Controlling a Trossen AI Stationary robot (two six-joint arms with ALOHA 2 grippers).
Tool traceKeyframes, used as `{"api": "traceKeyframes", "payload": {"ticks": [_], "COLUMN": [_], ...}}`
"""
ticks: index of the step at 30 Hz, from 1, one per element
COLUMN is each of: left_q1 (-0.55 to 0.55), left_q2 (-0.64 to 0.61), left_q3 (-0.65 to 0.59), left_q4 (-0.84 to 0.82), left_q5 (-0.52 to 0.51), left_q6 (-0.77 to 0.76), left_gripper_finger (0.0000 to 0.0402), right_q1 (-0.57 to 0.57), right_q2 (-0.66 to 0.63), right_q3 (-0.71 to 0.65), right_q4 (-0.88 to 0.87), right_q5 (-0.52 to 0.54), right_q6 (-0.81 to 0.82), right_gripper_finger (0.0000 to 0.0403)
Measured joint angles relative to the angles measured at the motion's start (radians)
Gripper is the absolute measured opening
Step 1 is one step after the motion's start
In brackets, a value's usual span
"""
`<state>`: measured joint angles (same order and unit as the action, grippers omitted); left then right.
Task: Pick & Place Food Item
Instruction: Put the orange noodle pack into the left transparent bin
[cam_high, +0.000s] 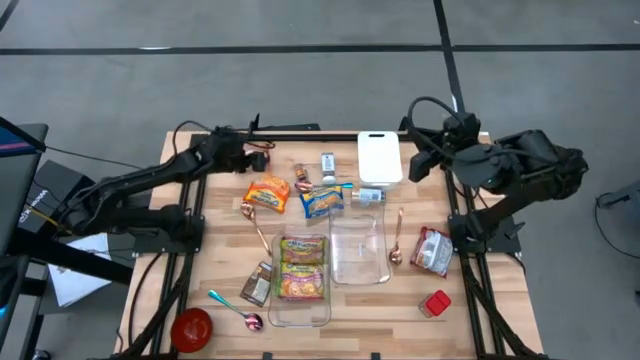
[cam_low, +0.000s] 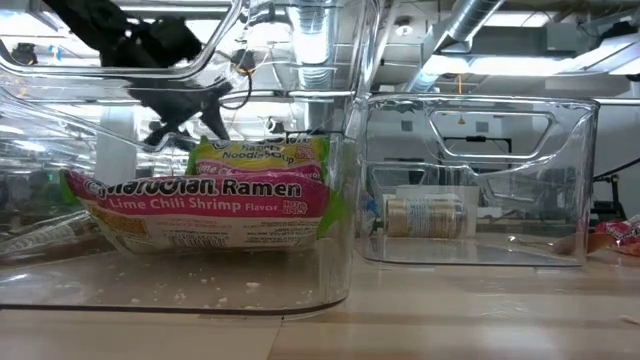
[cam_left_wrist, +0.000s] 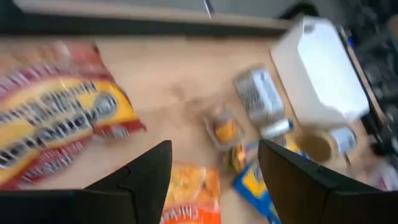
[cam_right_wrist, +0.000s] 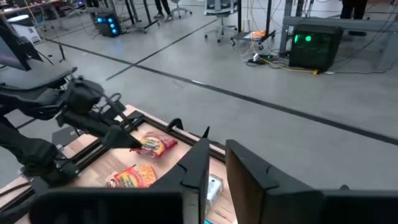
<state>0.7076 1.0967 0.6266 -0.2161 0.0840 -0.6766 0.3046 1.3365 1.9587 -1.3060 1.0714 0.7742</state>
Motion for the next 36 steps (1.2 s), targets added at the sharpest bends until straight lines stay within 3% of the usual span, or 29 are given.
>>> {"api": "traceKeyframes", "payload": {"ticks": [3, 5, 8, 22, 36], "left_q1": [0.053, 0.07, 0.089, 0.098, 0.098], "left_q2": [0.05, 0.081, 0.119, 0.238, 0.319], "left_q3": [0.0, 0.0, 0.0, -0.007, -0.007], "left_q4": [-0.042, -0.099, -0.179, -0.223, -0.185], "left_q5": [0.145, 0.172, 0.171, 0.149, 0.174], "left_q6": [0.051, 0.089, 0.125, 0.142, 0.199], "left_gripper_finger": [0.0228, 0.0229, 0.0231, 0.0228, 0.0227], "right_q1": [0.0, 0.0, 0.0, 0.001, 0.003], "right_q2": [-0.001, -0.002, -0.004, -0.097, -0.097], "right_q3": [0.0, 0.0, 0.0, 0.0, 0.0], "right_q4": [-0.013, -0.035, -0.065, -0.079, -0.078], "right_q5": [-0.001, -0.001, -0.001, -0.002, -0.042], "right_q6": [0.0, 0.0, 0.0, -0.076, -0.075], "right_gripper_finger": [0.0051, 0.0051, 0.0051, 0.0052, 0.0052]}}
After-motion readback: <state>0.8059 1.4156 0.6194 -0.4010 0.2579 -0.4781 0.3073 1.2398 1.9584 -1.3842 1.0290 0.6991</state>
